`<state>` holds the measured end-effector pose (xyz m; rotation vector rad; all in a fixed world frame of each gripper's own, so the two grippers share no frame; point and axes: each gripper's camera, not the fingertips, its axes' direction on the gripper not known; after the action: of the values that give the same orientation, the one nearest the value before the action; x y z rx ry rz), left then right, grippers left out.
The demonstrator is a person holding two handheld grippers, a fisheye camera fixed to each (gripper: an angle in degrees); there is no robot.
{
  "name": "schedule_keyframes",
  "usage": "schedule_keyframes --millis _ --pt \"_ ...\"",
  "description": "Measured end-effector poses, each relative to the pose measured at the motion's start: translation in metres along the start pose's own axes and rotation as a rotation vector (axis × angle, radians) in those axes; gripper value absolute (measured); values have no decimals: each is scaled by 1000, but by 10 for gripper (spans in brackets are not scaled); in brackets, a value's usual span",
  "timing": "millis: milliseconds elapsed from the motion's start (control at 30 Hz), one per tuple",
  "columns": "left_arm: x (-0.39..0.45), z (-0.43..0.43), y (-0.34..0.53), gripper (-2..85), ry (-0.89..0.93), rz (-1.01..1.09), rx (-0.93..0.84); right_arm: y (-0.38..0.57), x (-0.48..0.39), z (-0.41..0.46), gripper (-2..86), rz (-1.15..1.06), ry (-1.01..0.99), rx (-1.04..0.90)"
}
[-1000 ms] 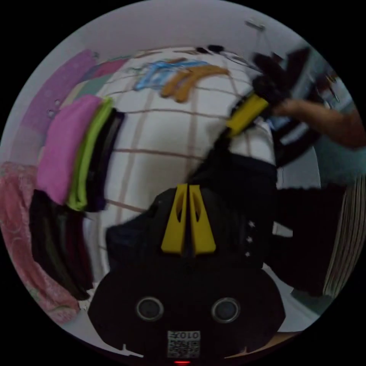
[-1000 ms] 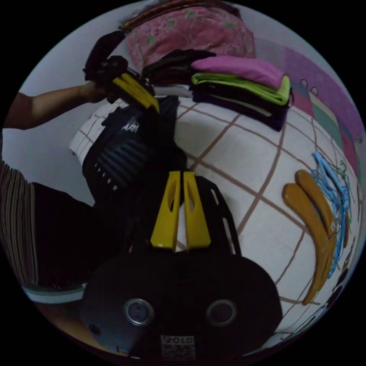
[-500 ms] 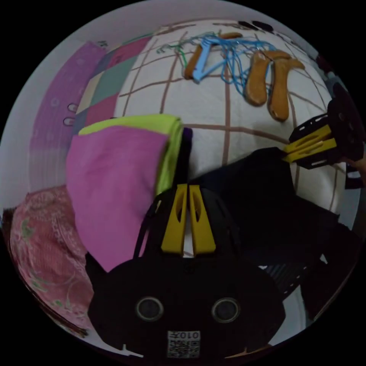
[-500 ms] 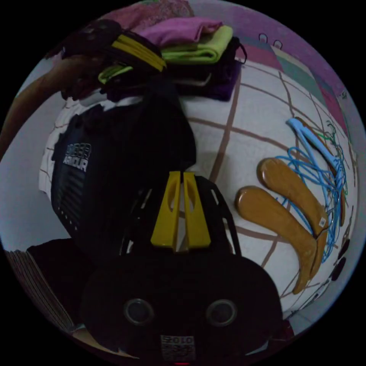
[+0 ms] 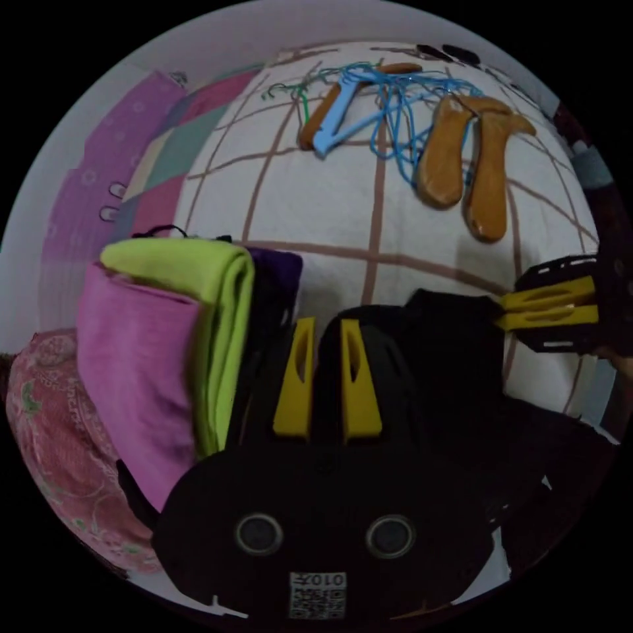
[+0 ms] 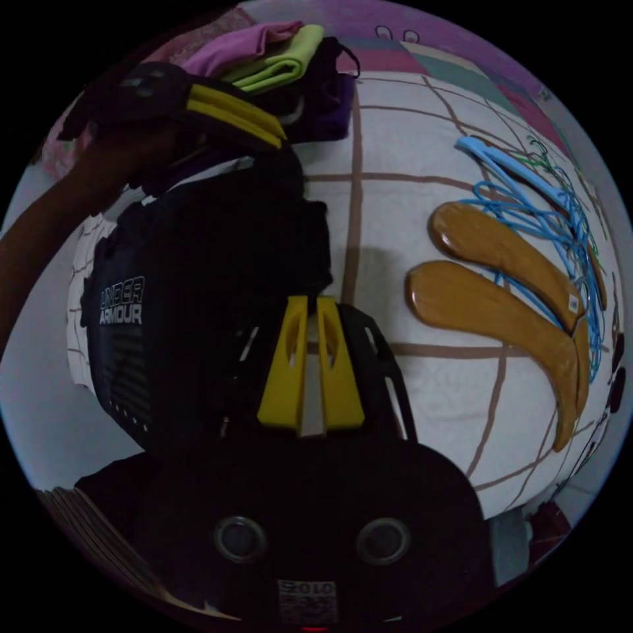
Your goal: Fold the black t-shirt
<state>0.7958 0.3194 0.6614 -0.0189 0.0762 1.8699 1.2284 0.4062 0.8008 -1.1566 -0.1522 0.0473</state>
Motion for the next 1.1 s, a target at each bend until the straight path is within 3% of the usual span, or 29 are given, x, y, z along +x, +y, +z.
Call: schedule_keyframes --millis 367,633,867,1100 --pt "-34 -81 100 96 58 -245 388 46 37 -26 48 188 -9 258" --pt "-39 -48 115 86 132 -232 293 31 8 -31 65 24 -6 273" --pt "-49 -35 106 85 69 -212 207 19 17 -7 68 94 -66 188" --pt "-54 11 73 75 7 -175 -37 25 7 -6 41 103 -16 181"
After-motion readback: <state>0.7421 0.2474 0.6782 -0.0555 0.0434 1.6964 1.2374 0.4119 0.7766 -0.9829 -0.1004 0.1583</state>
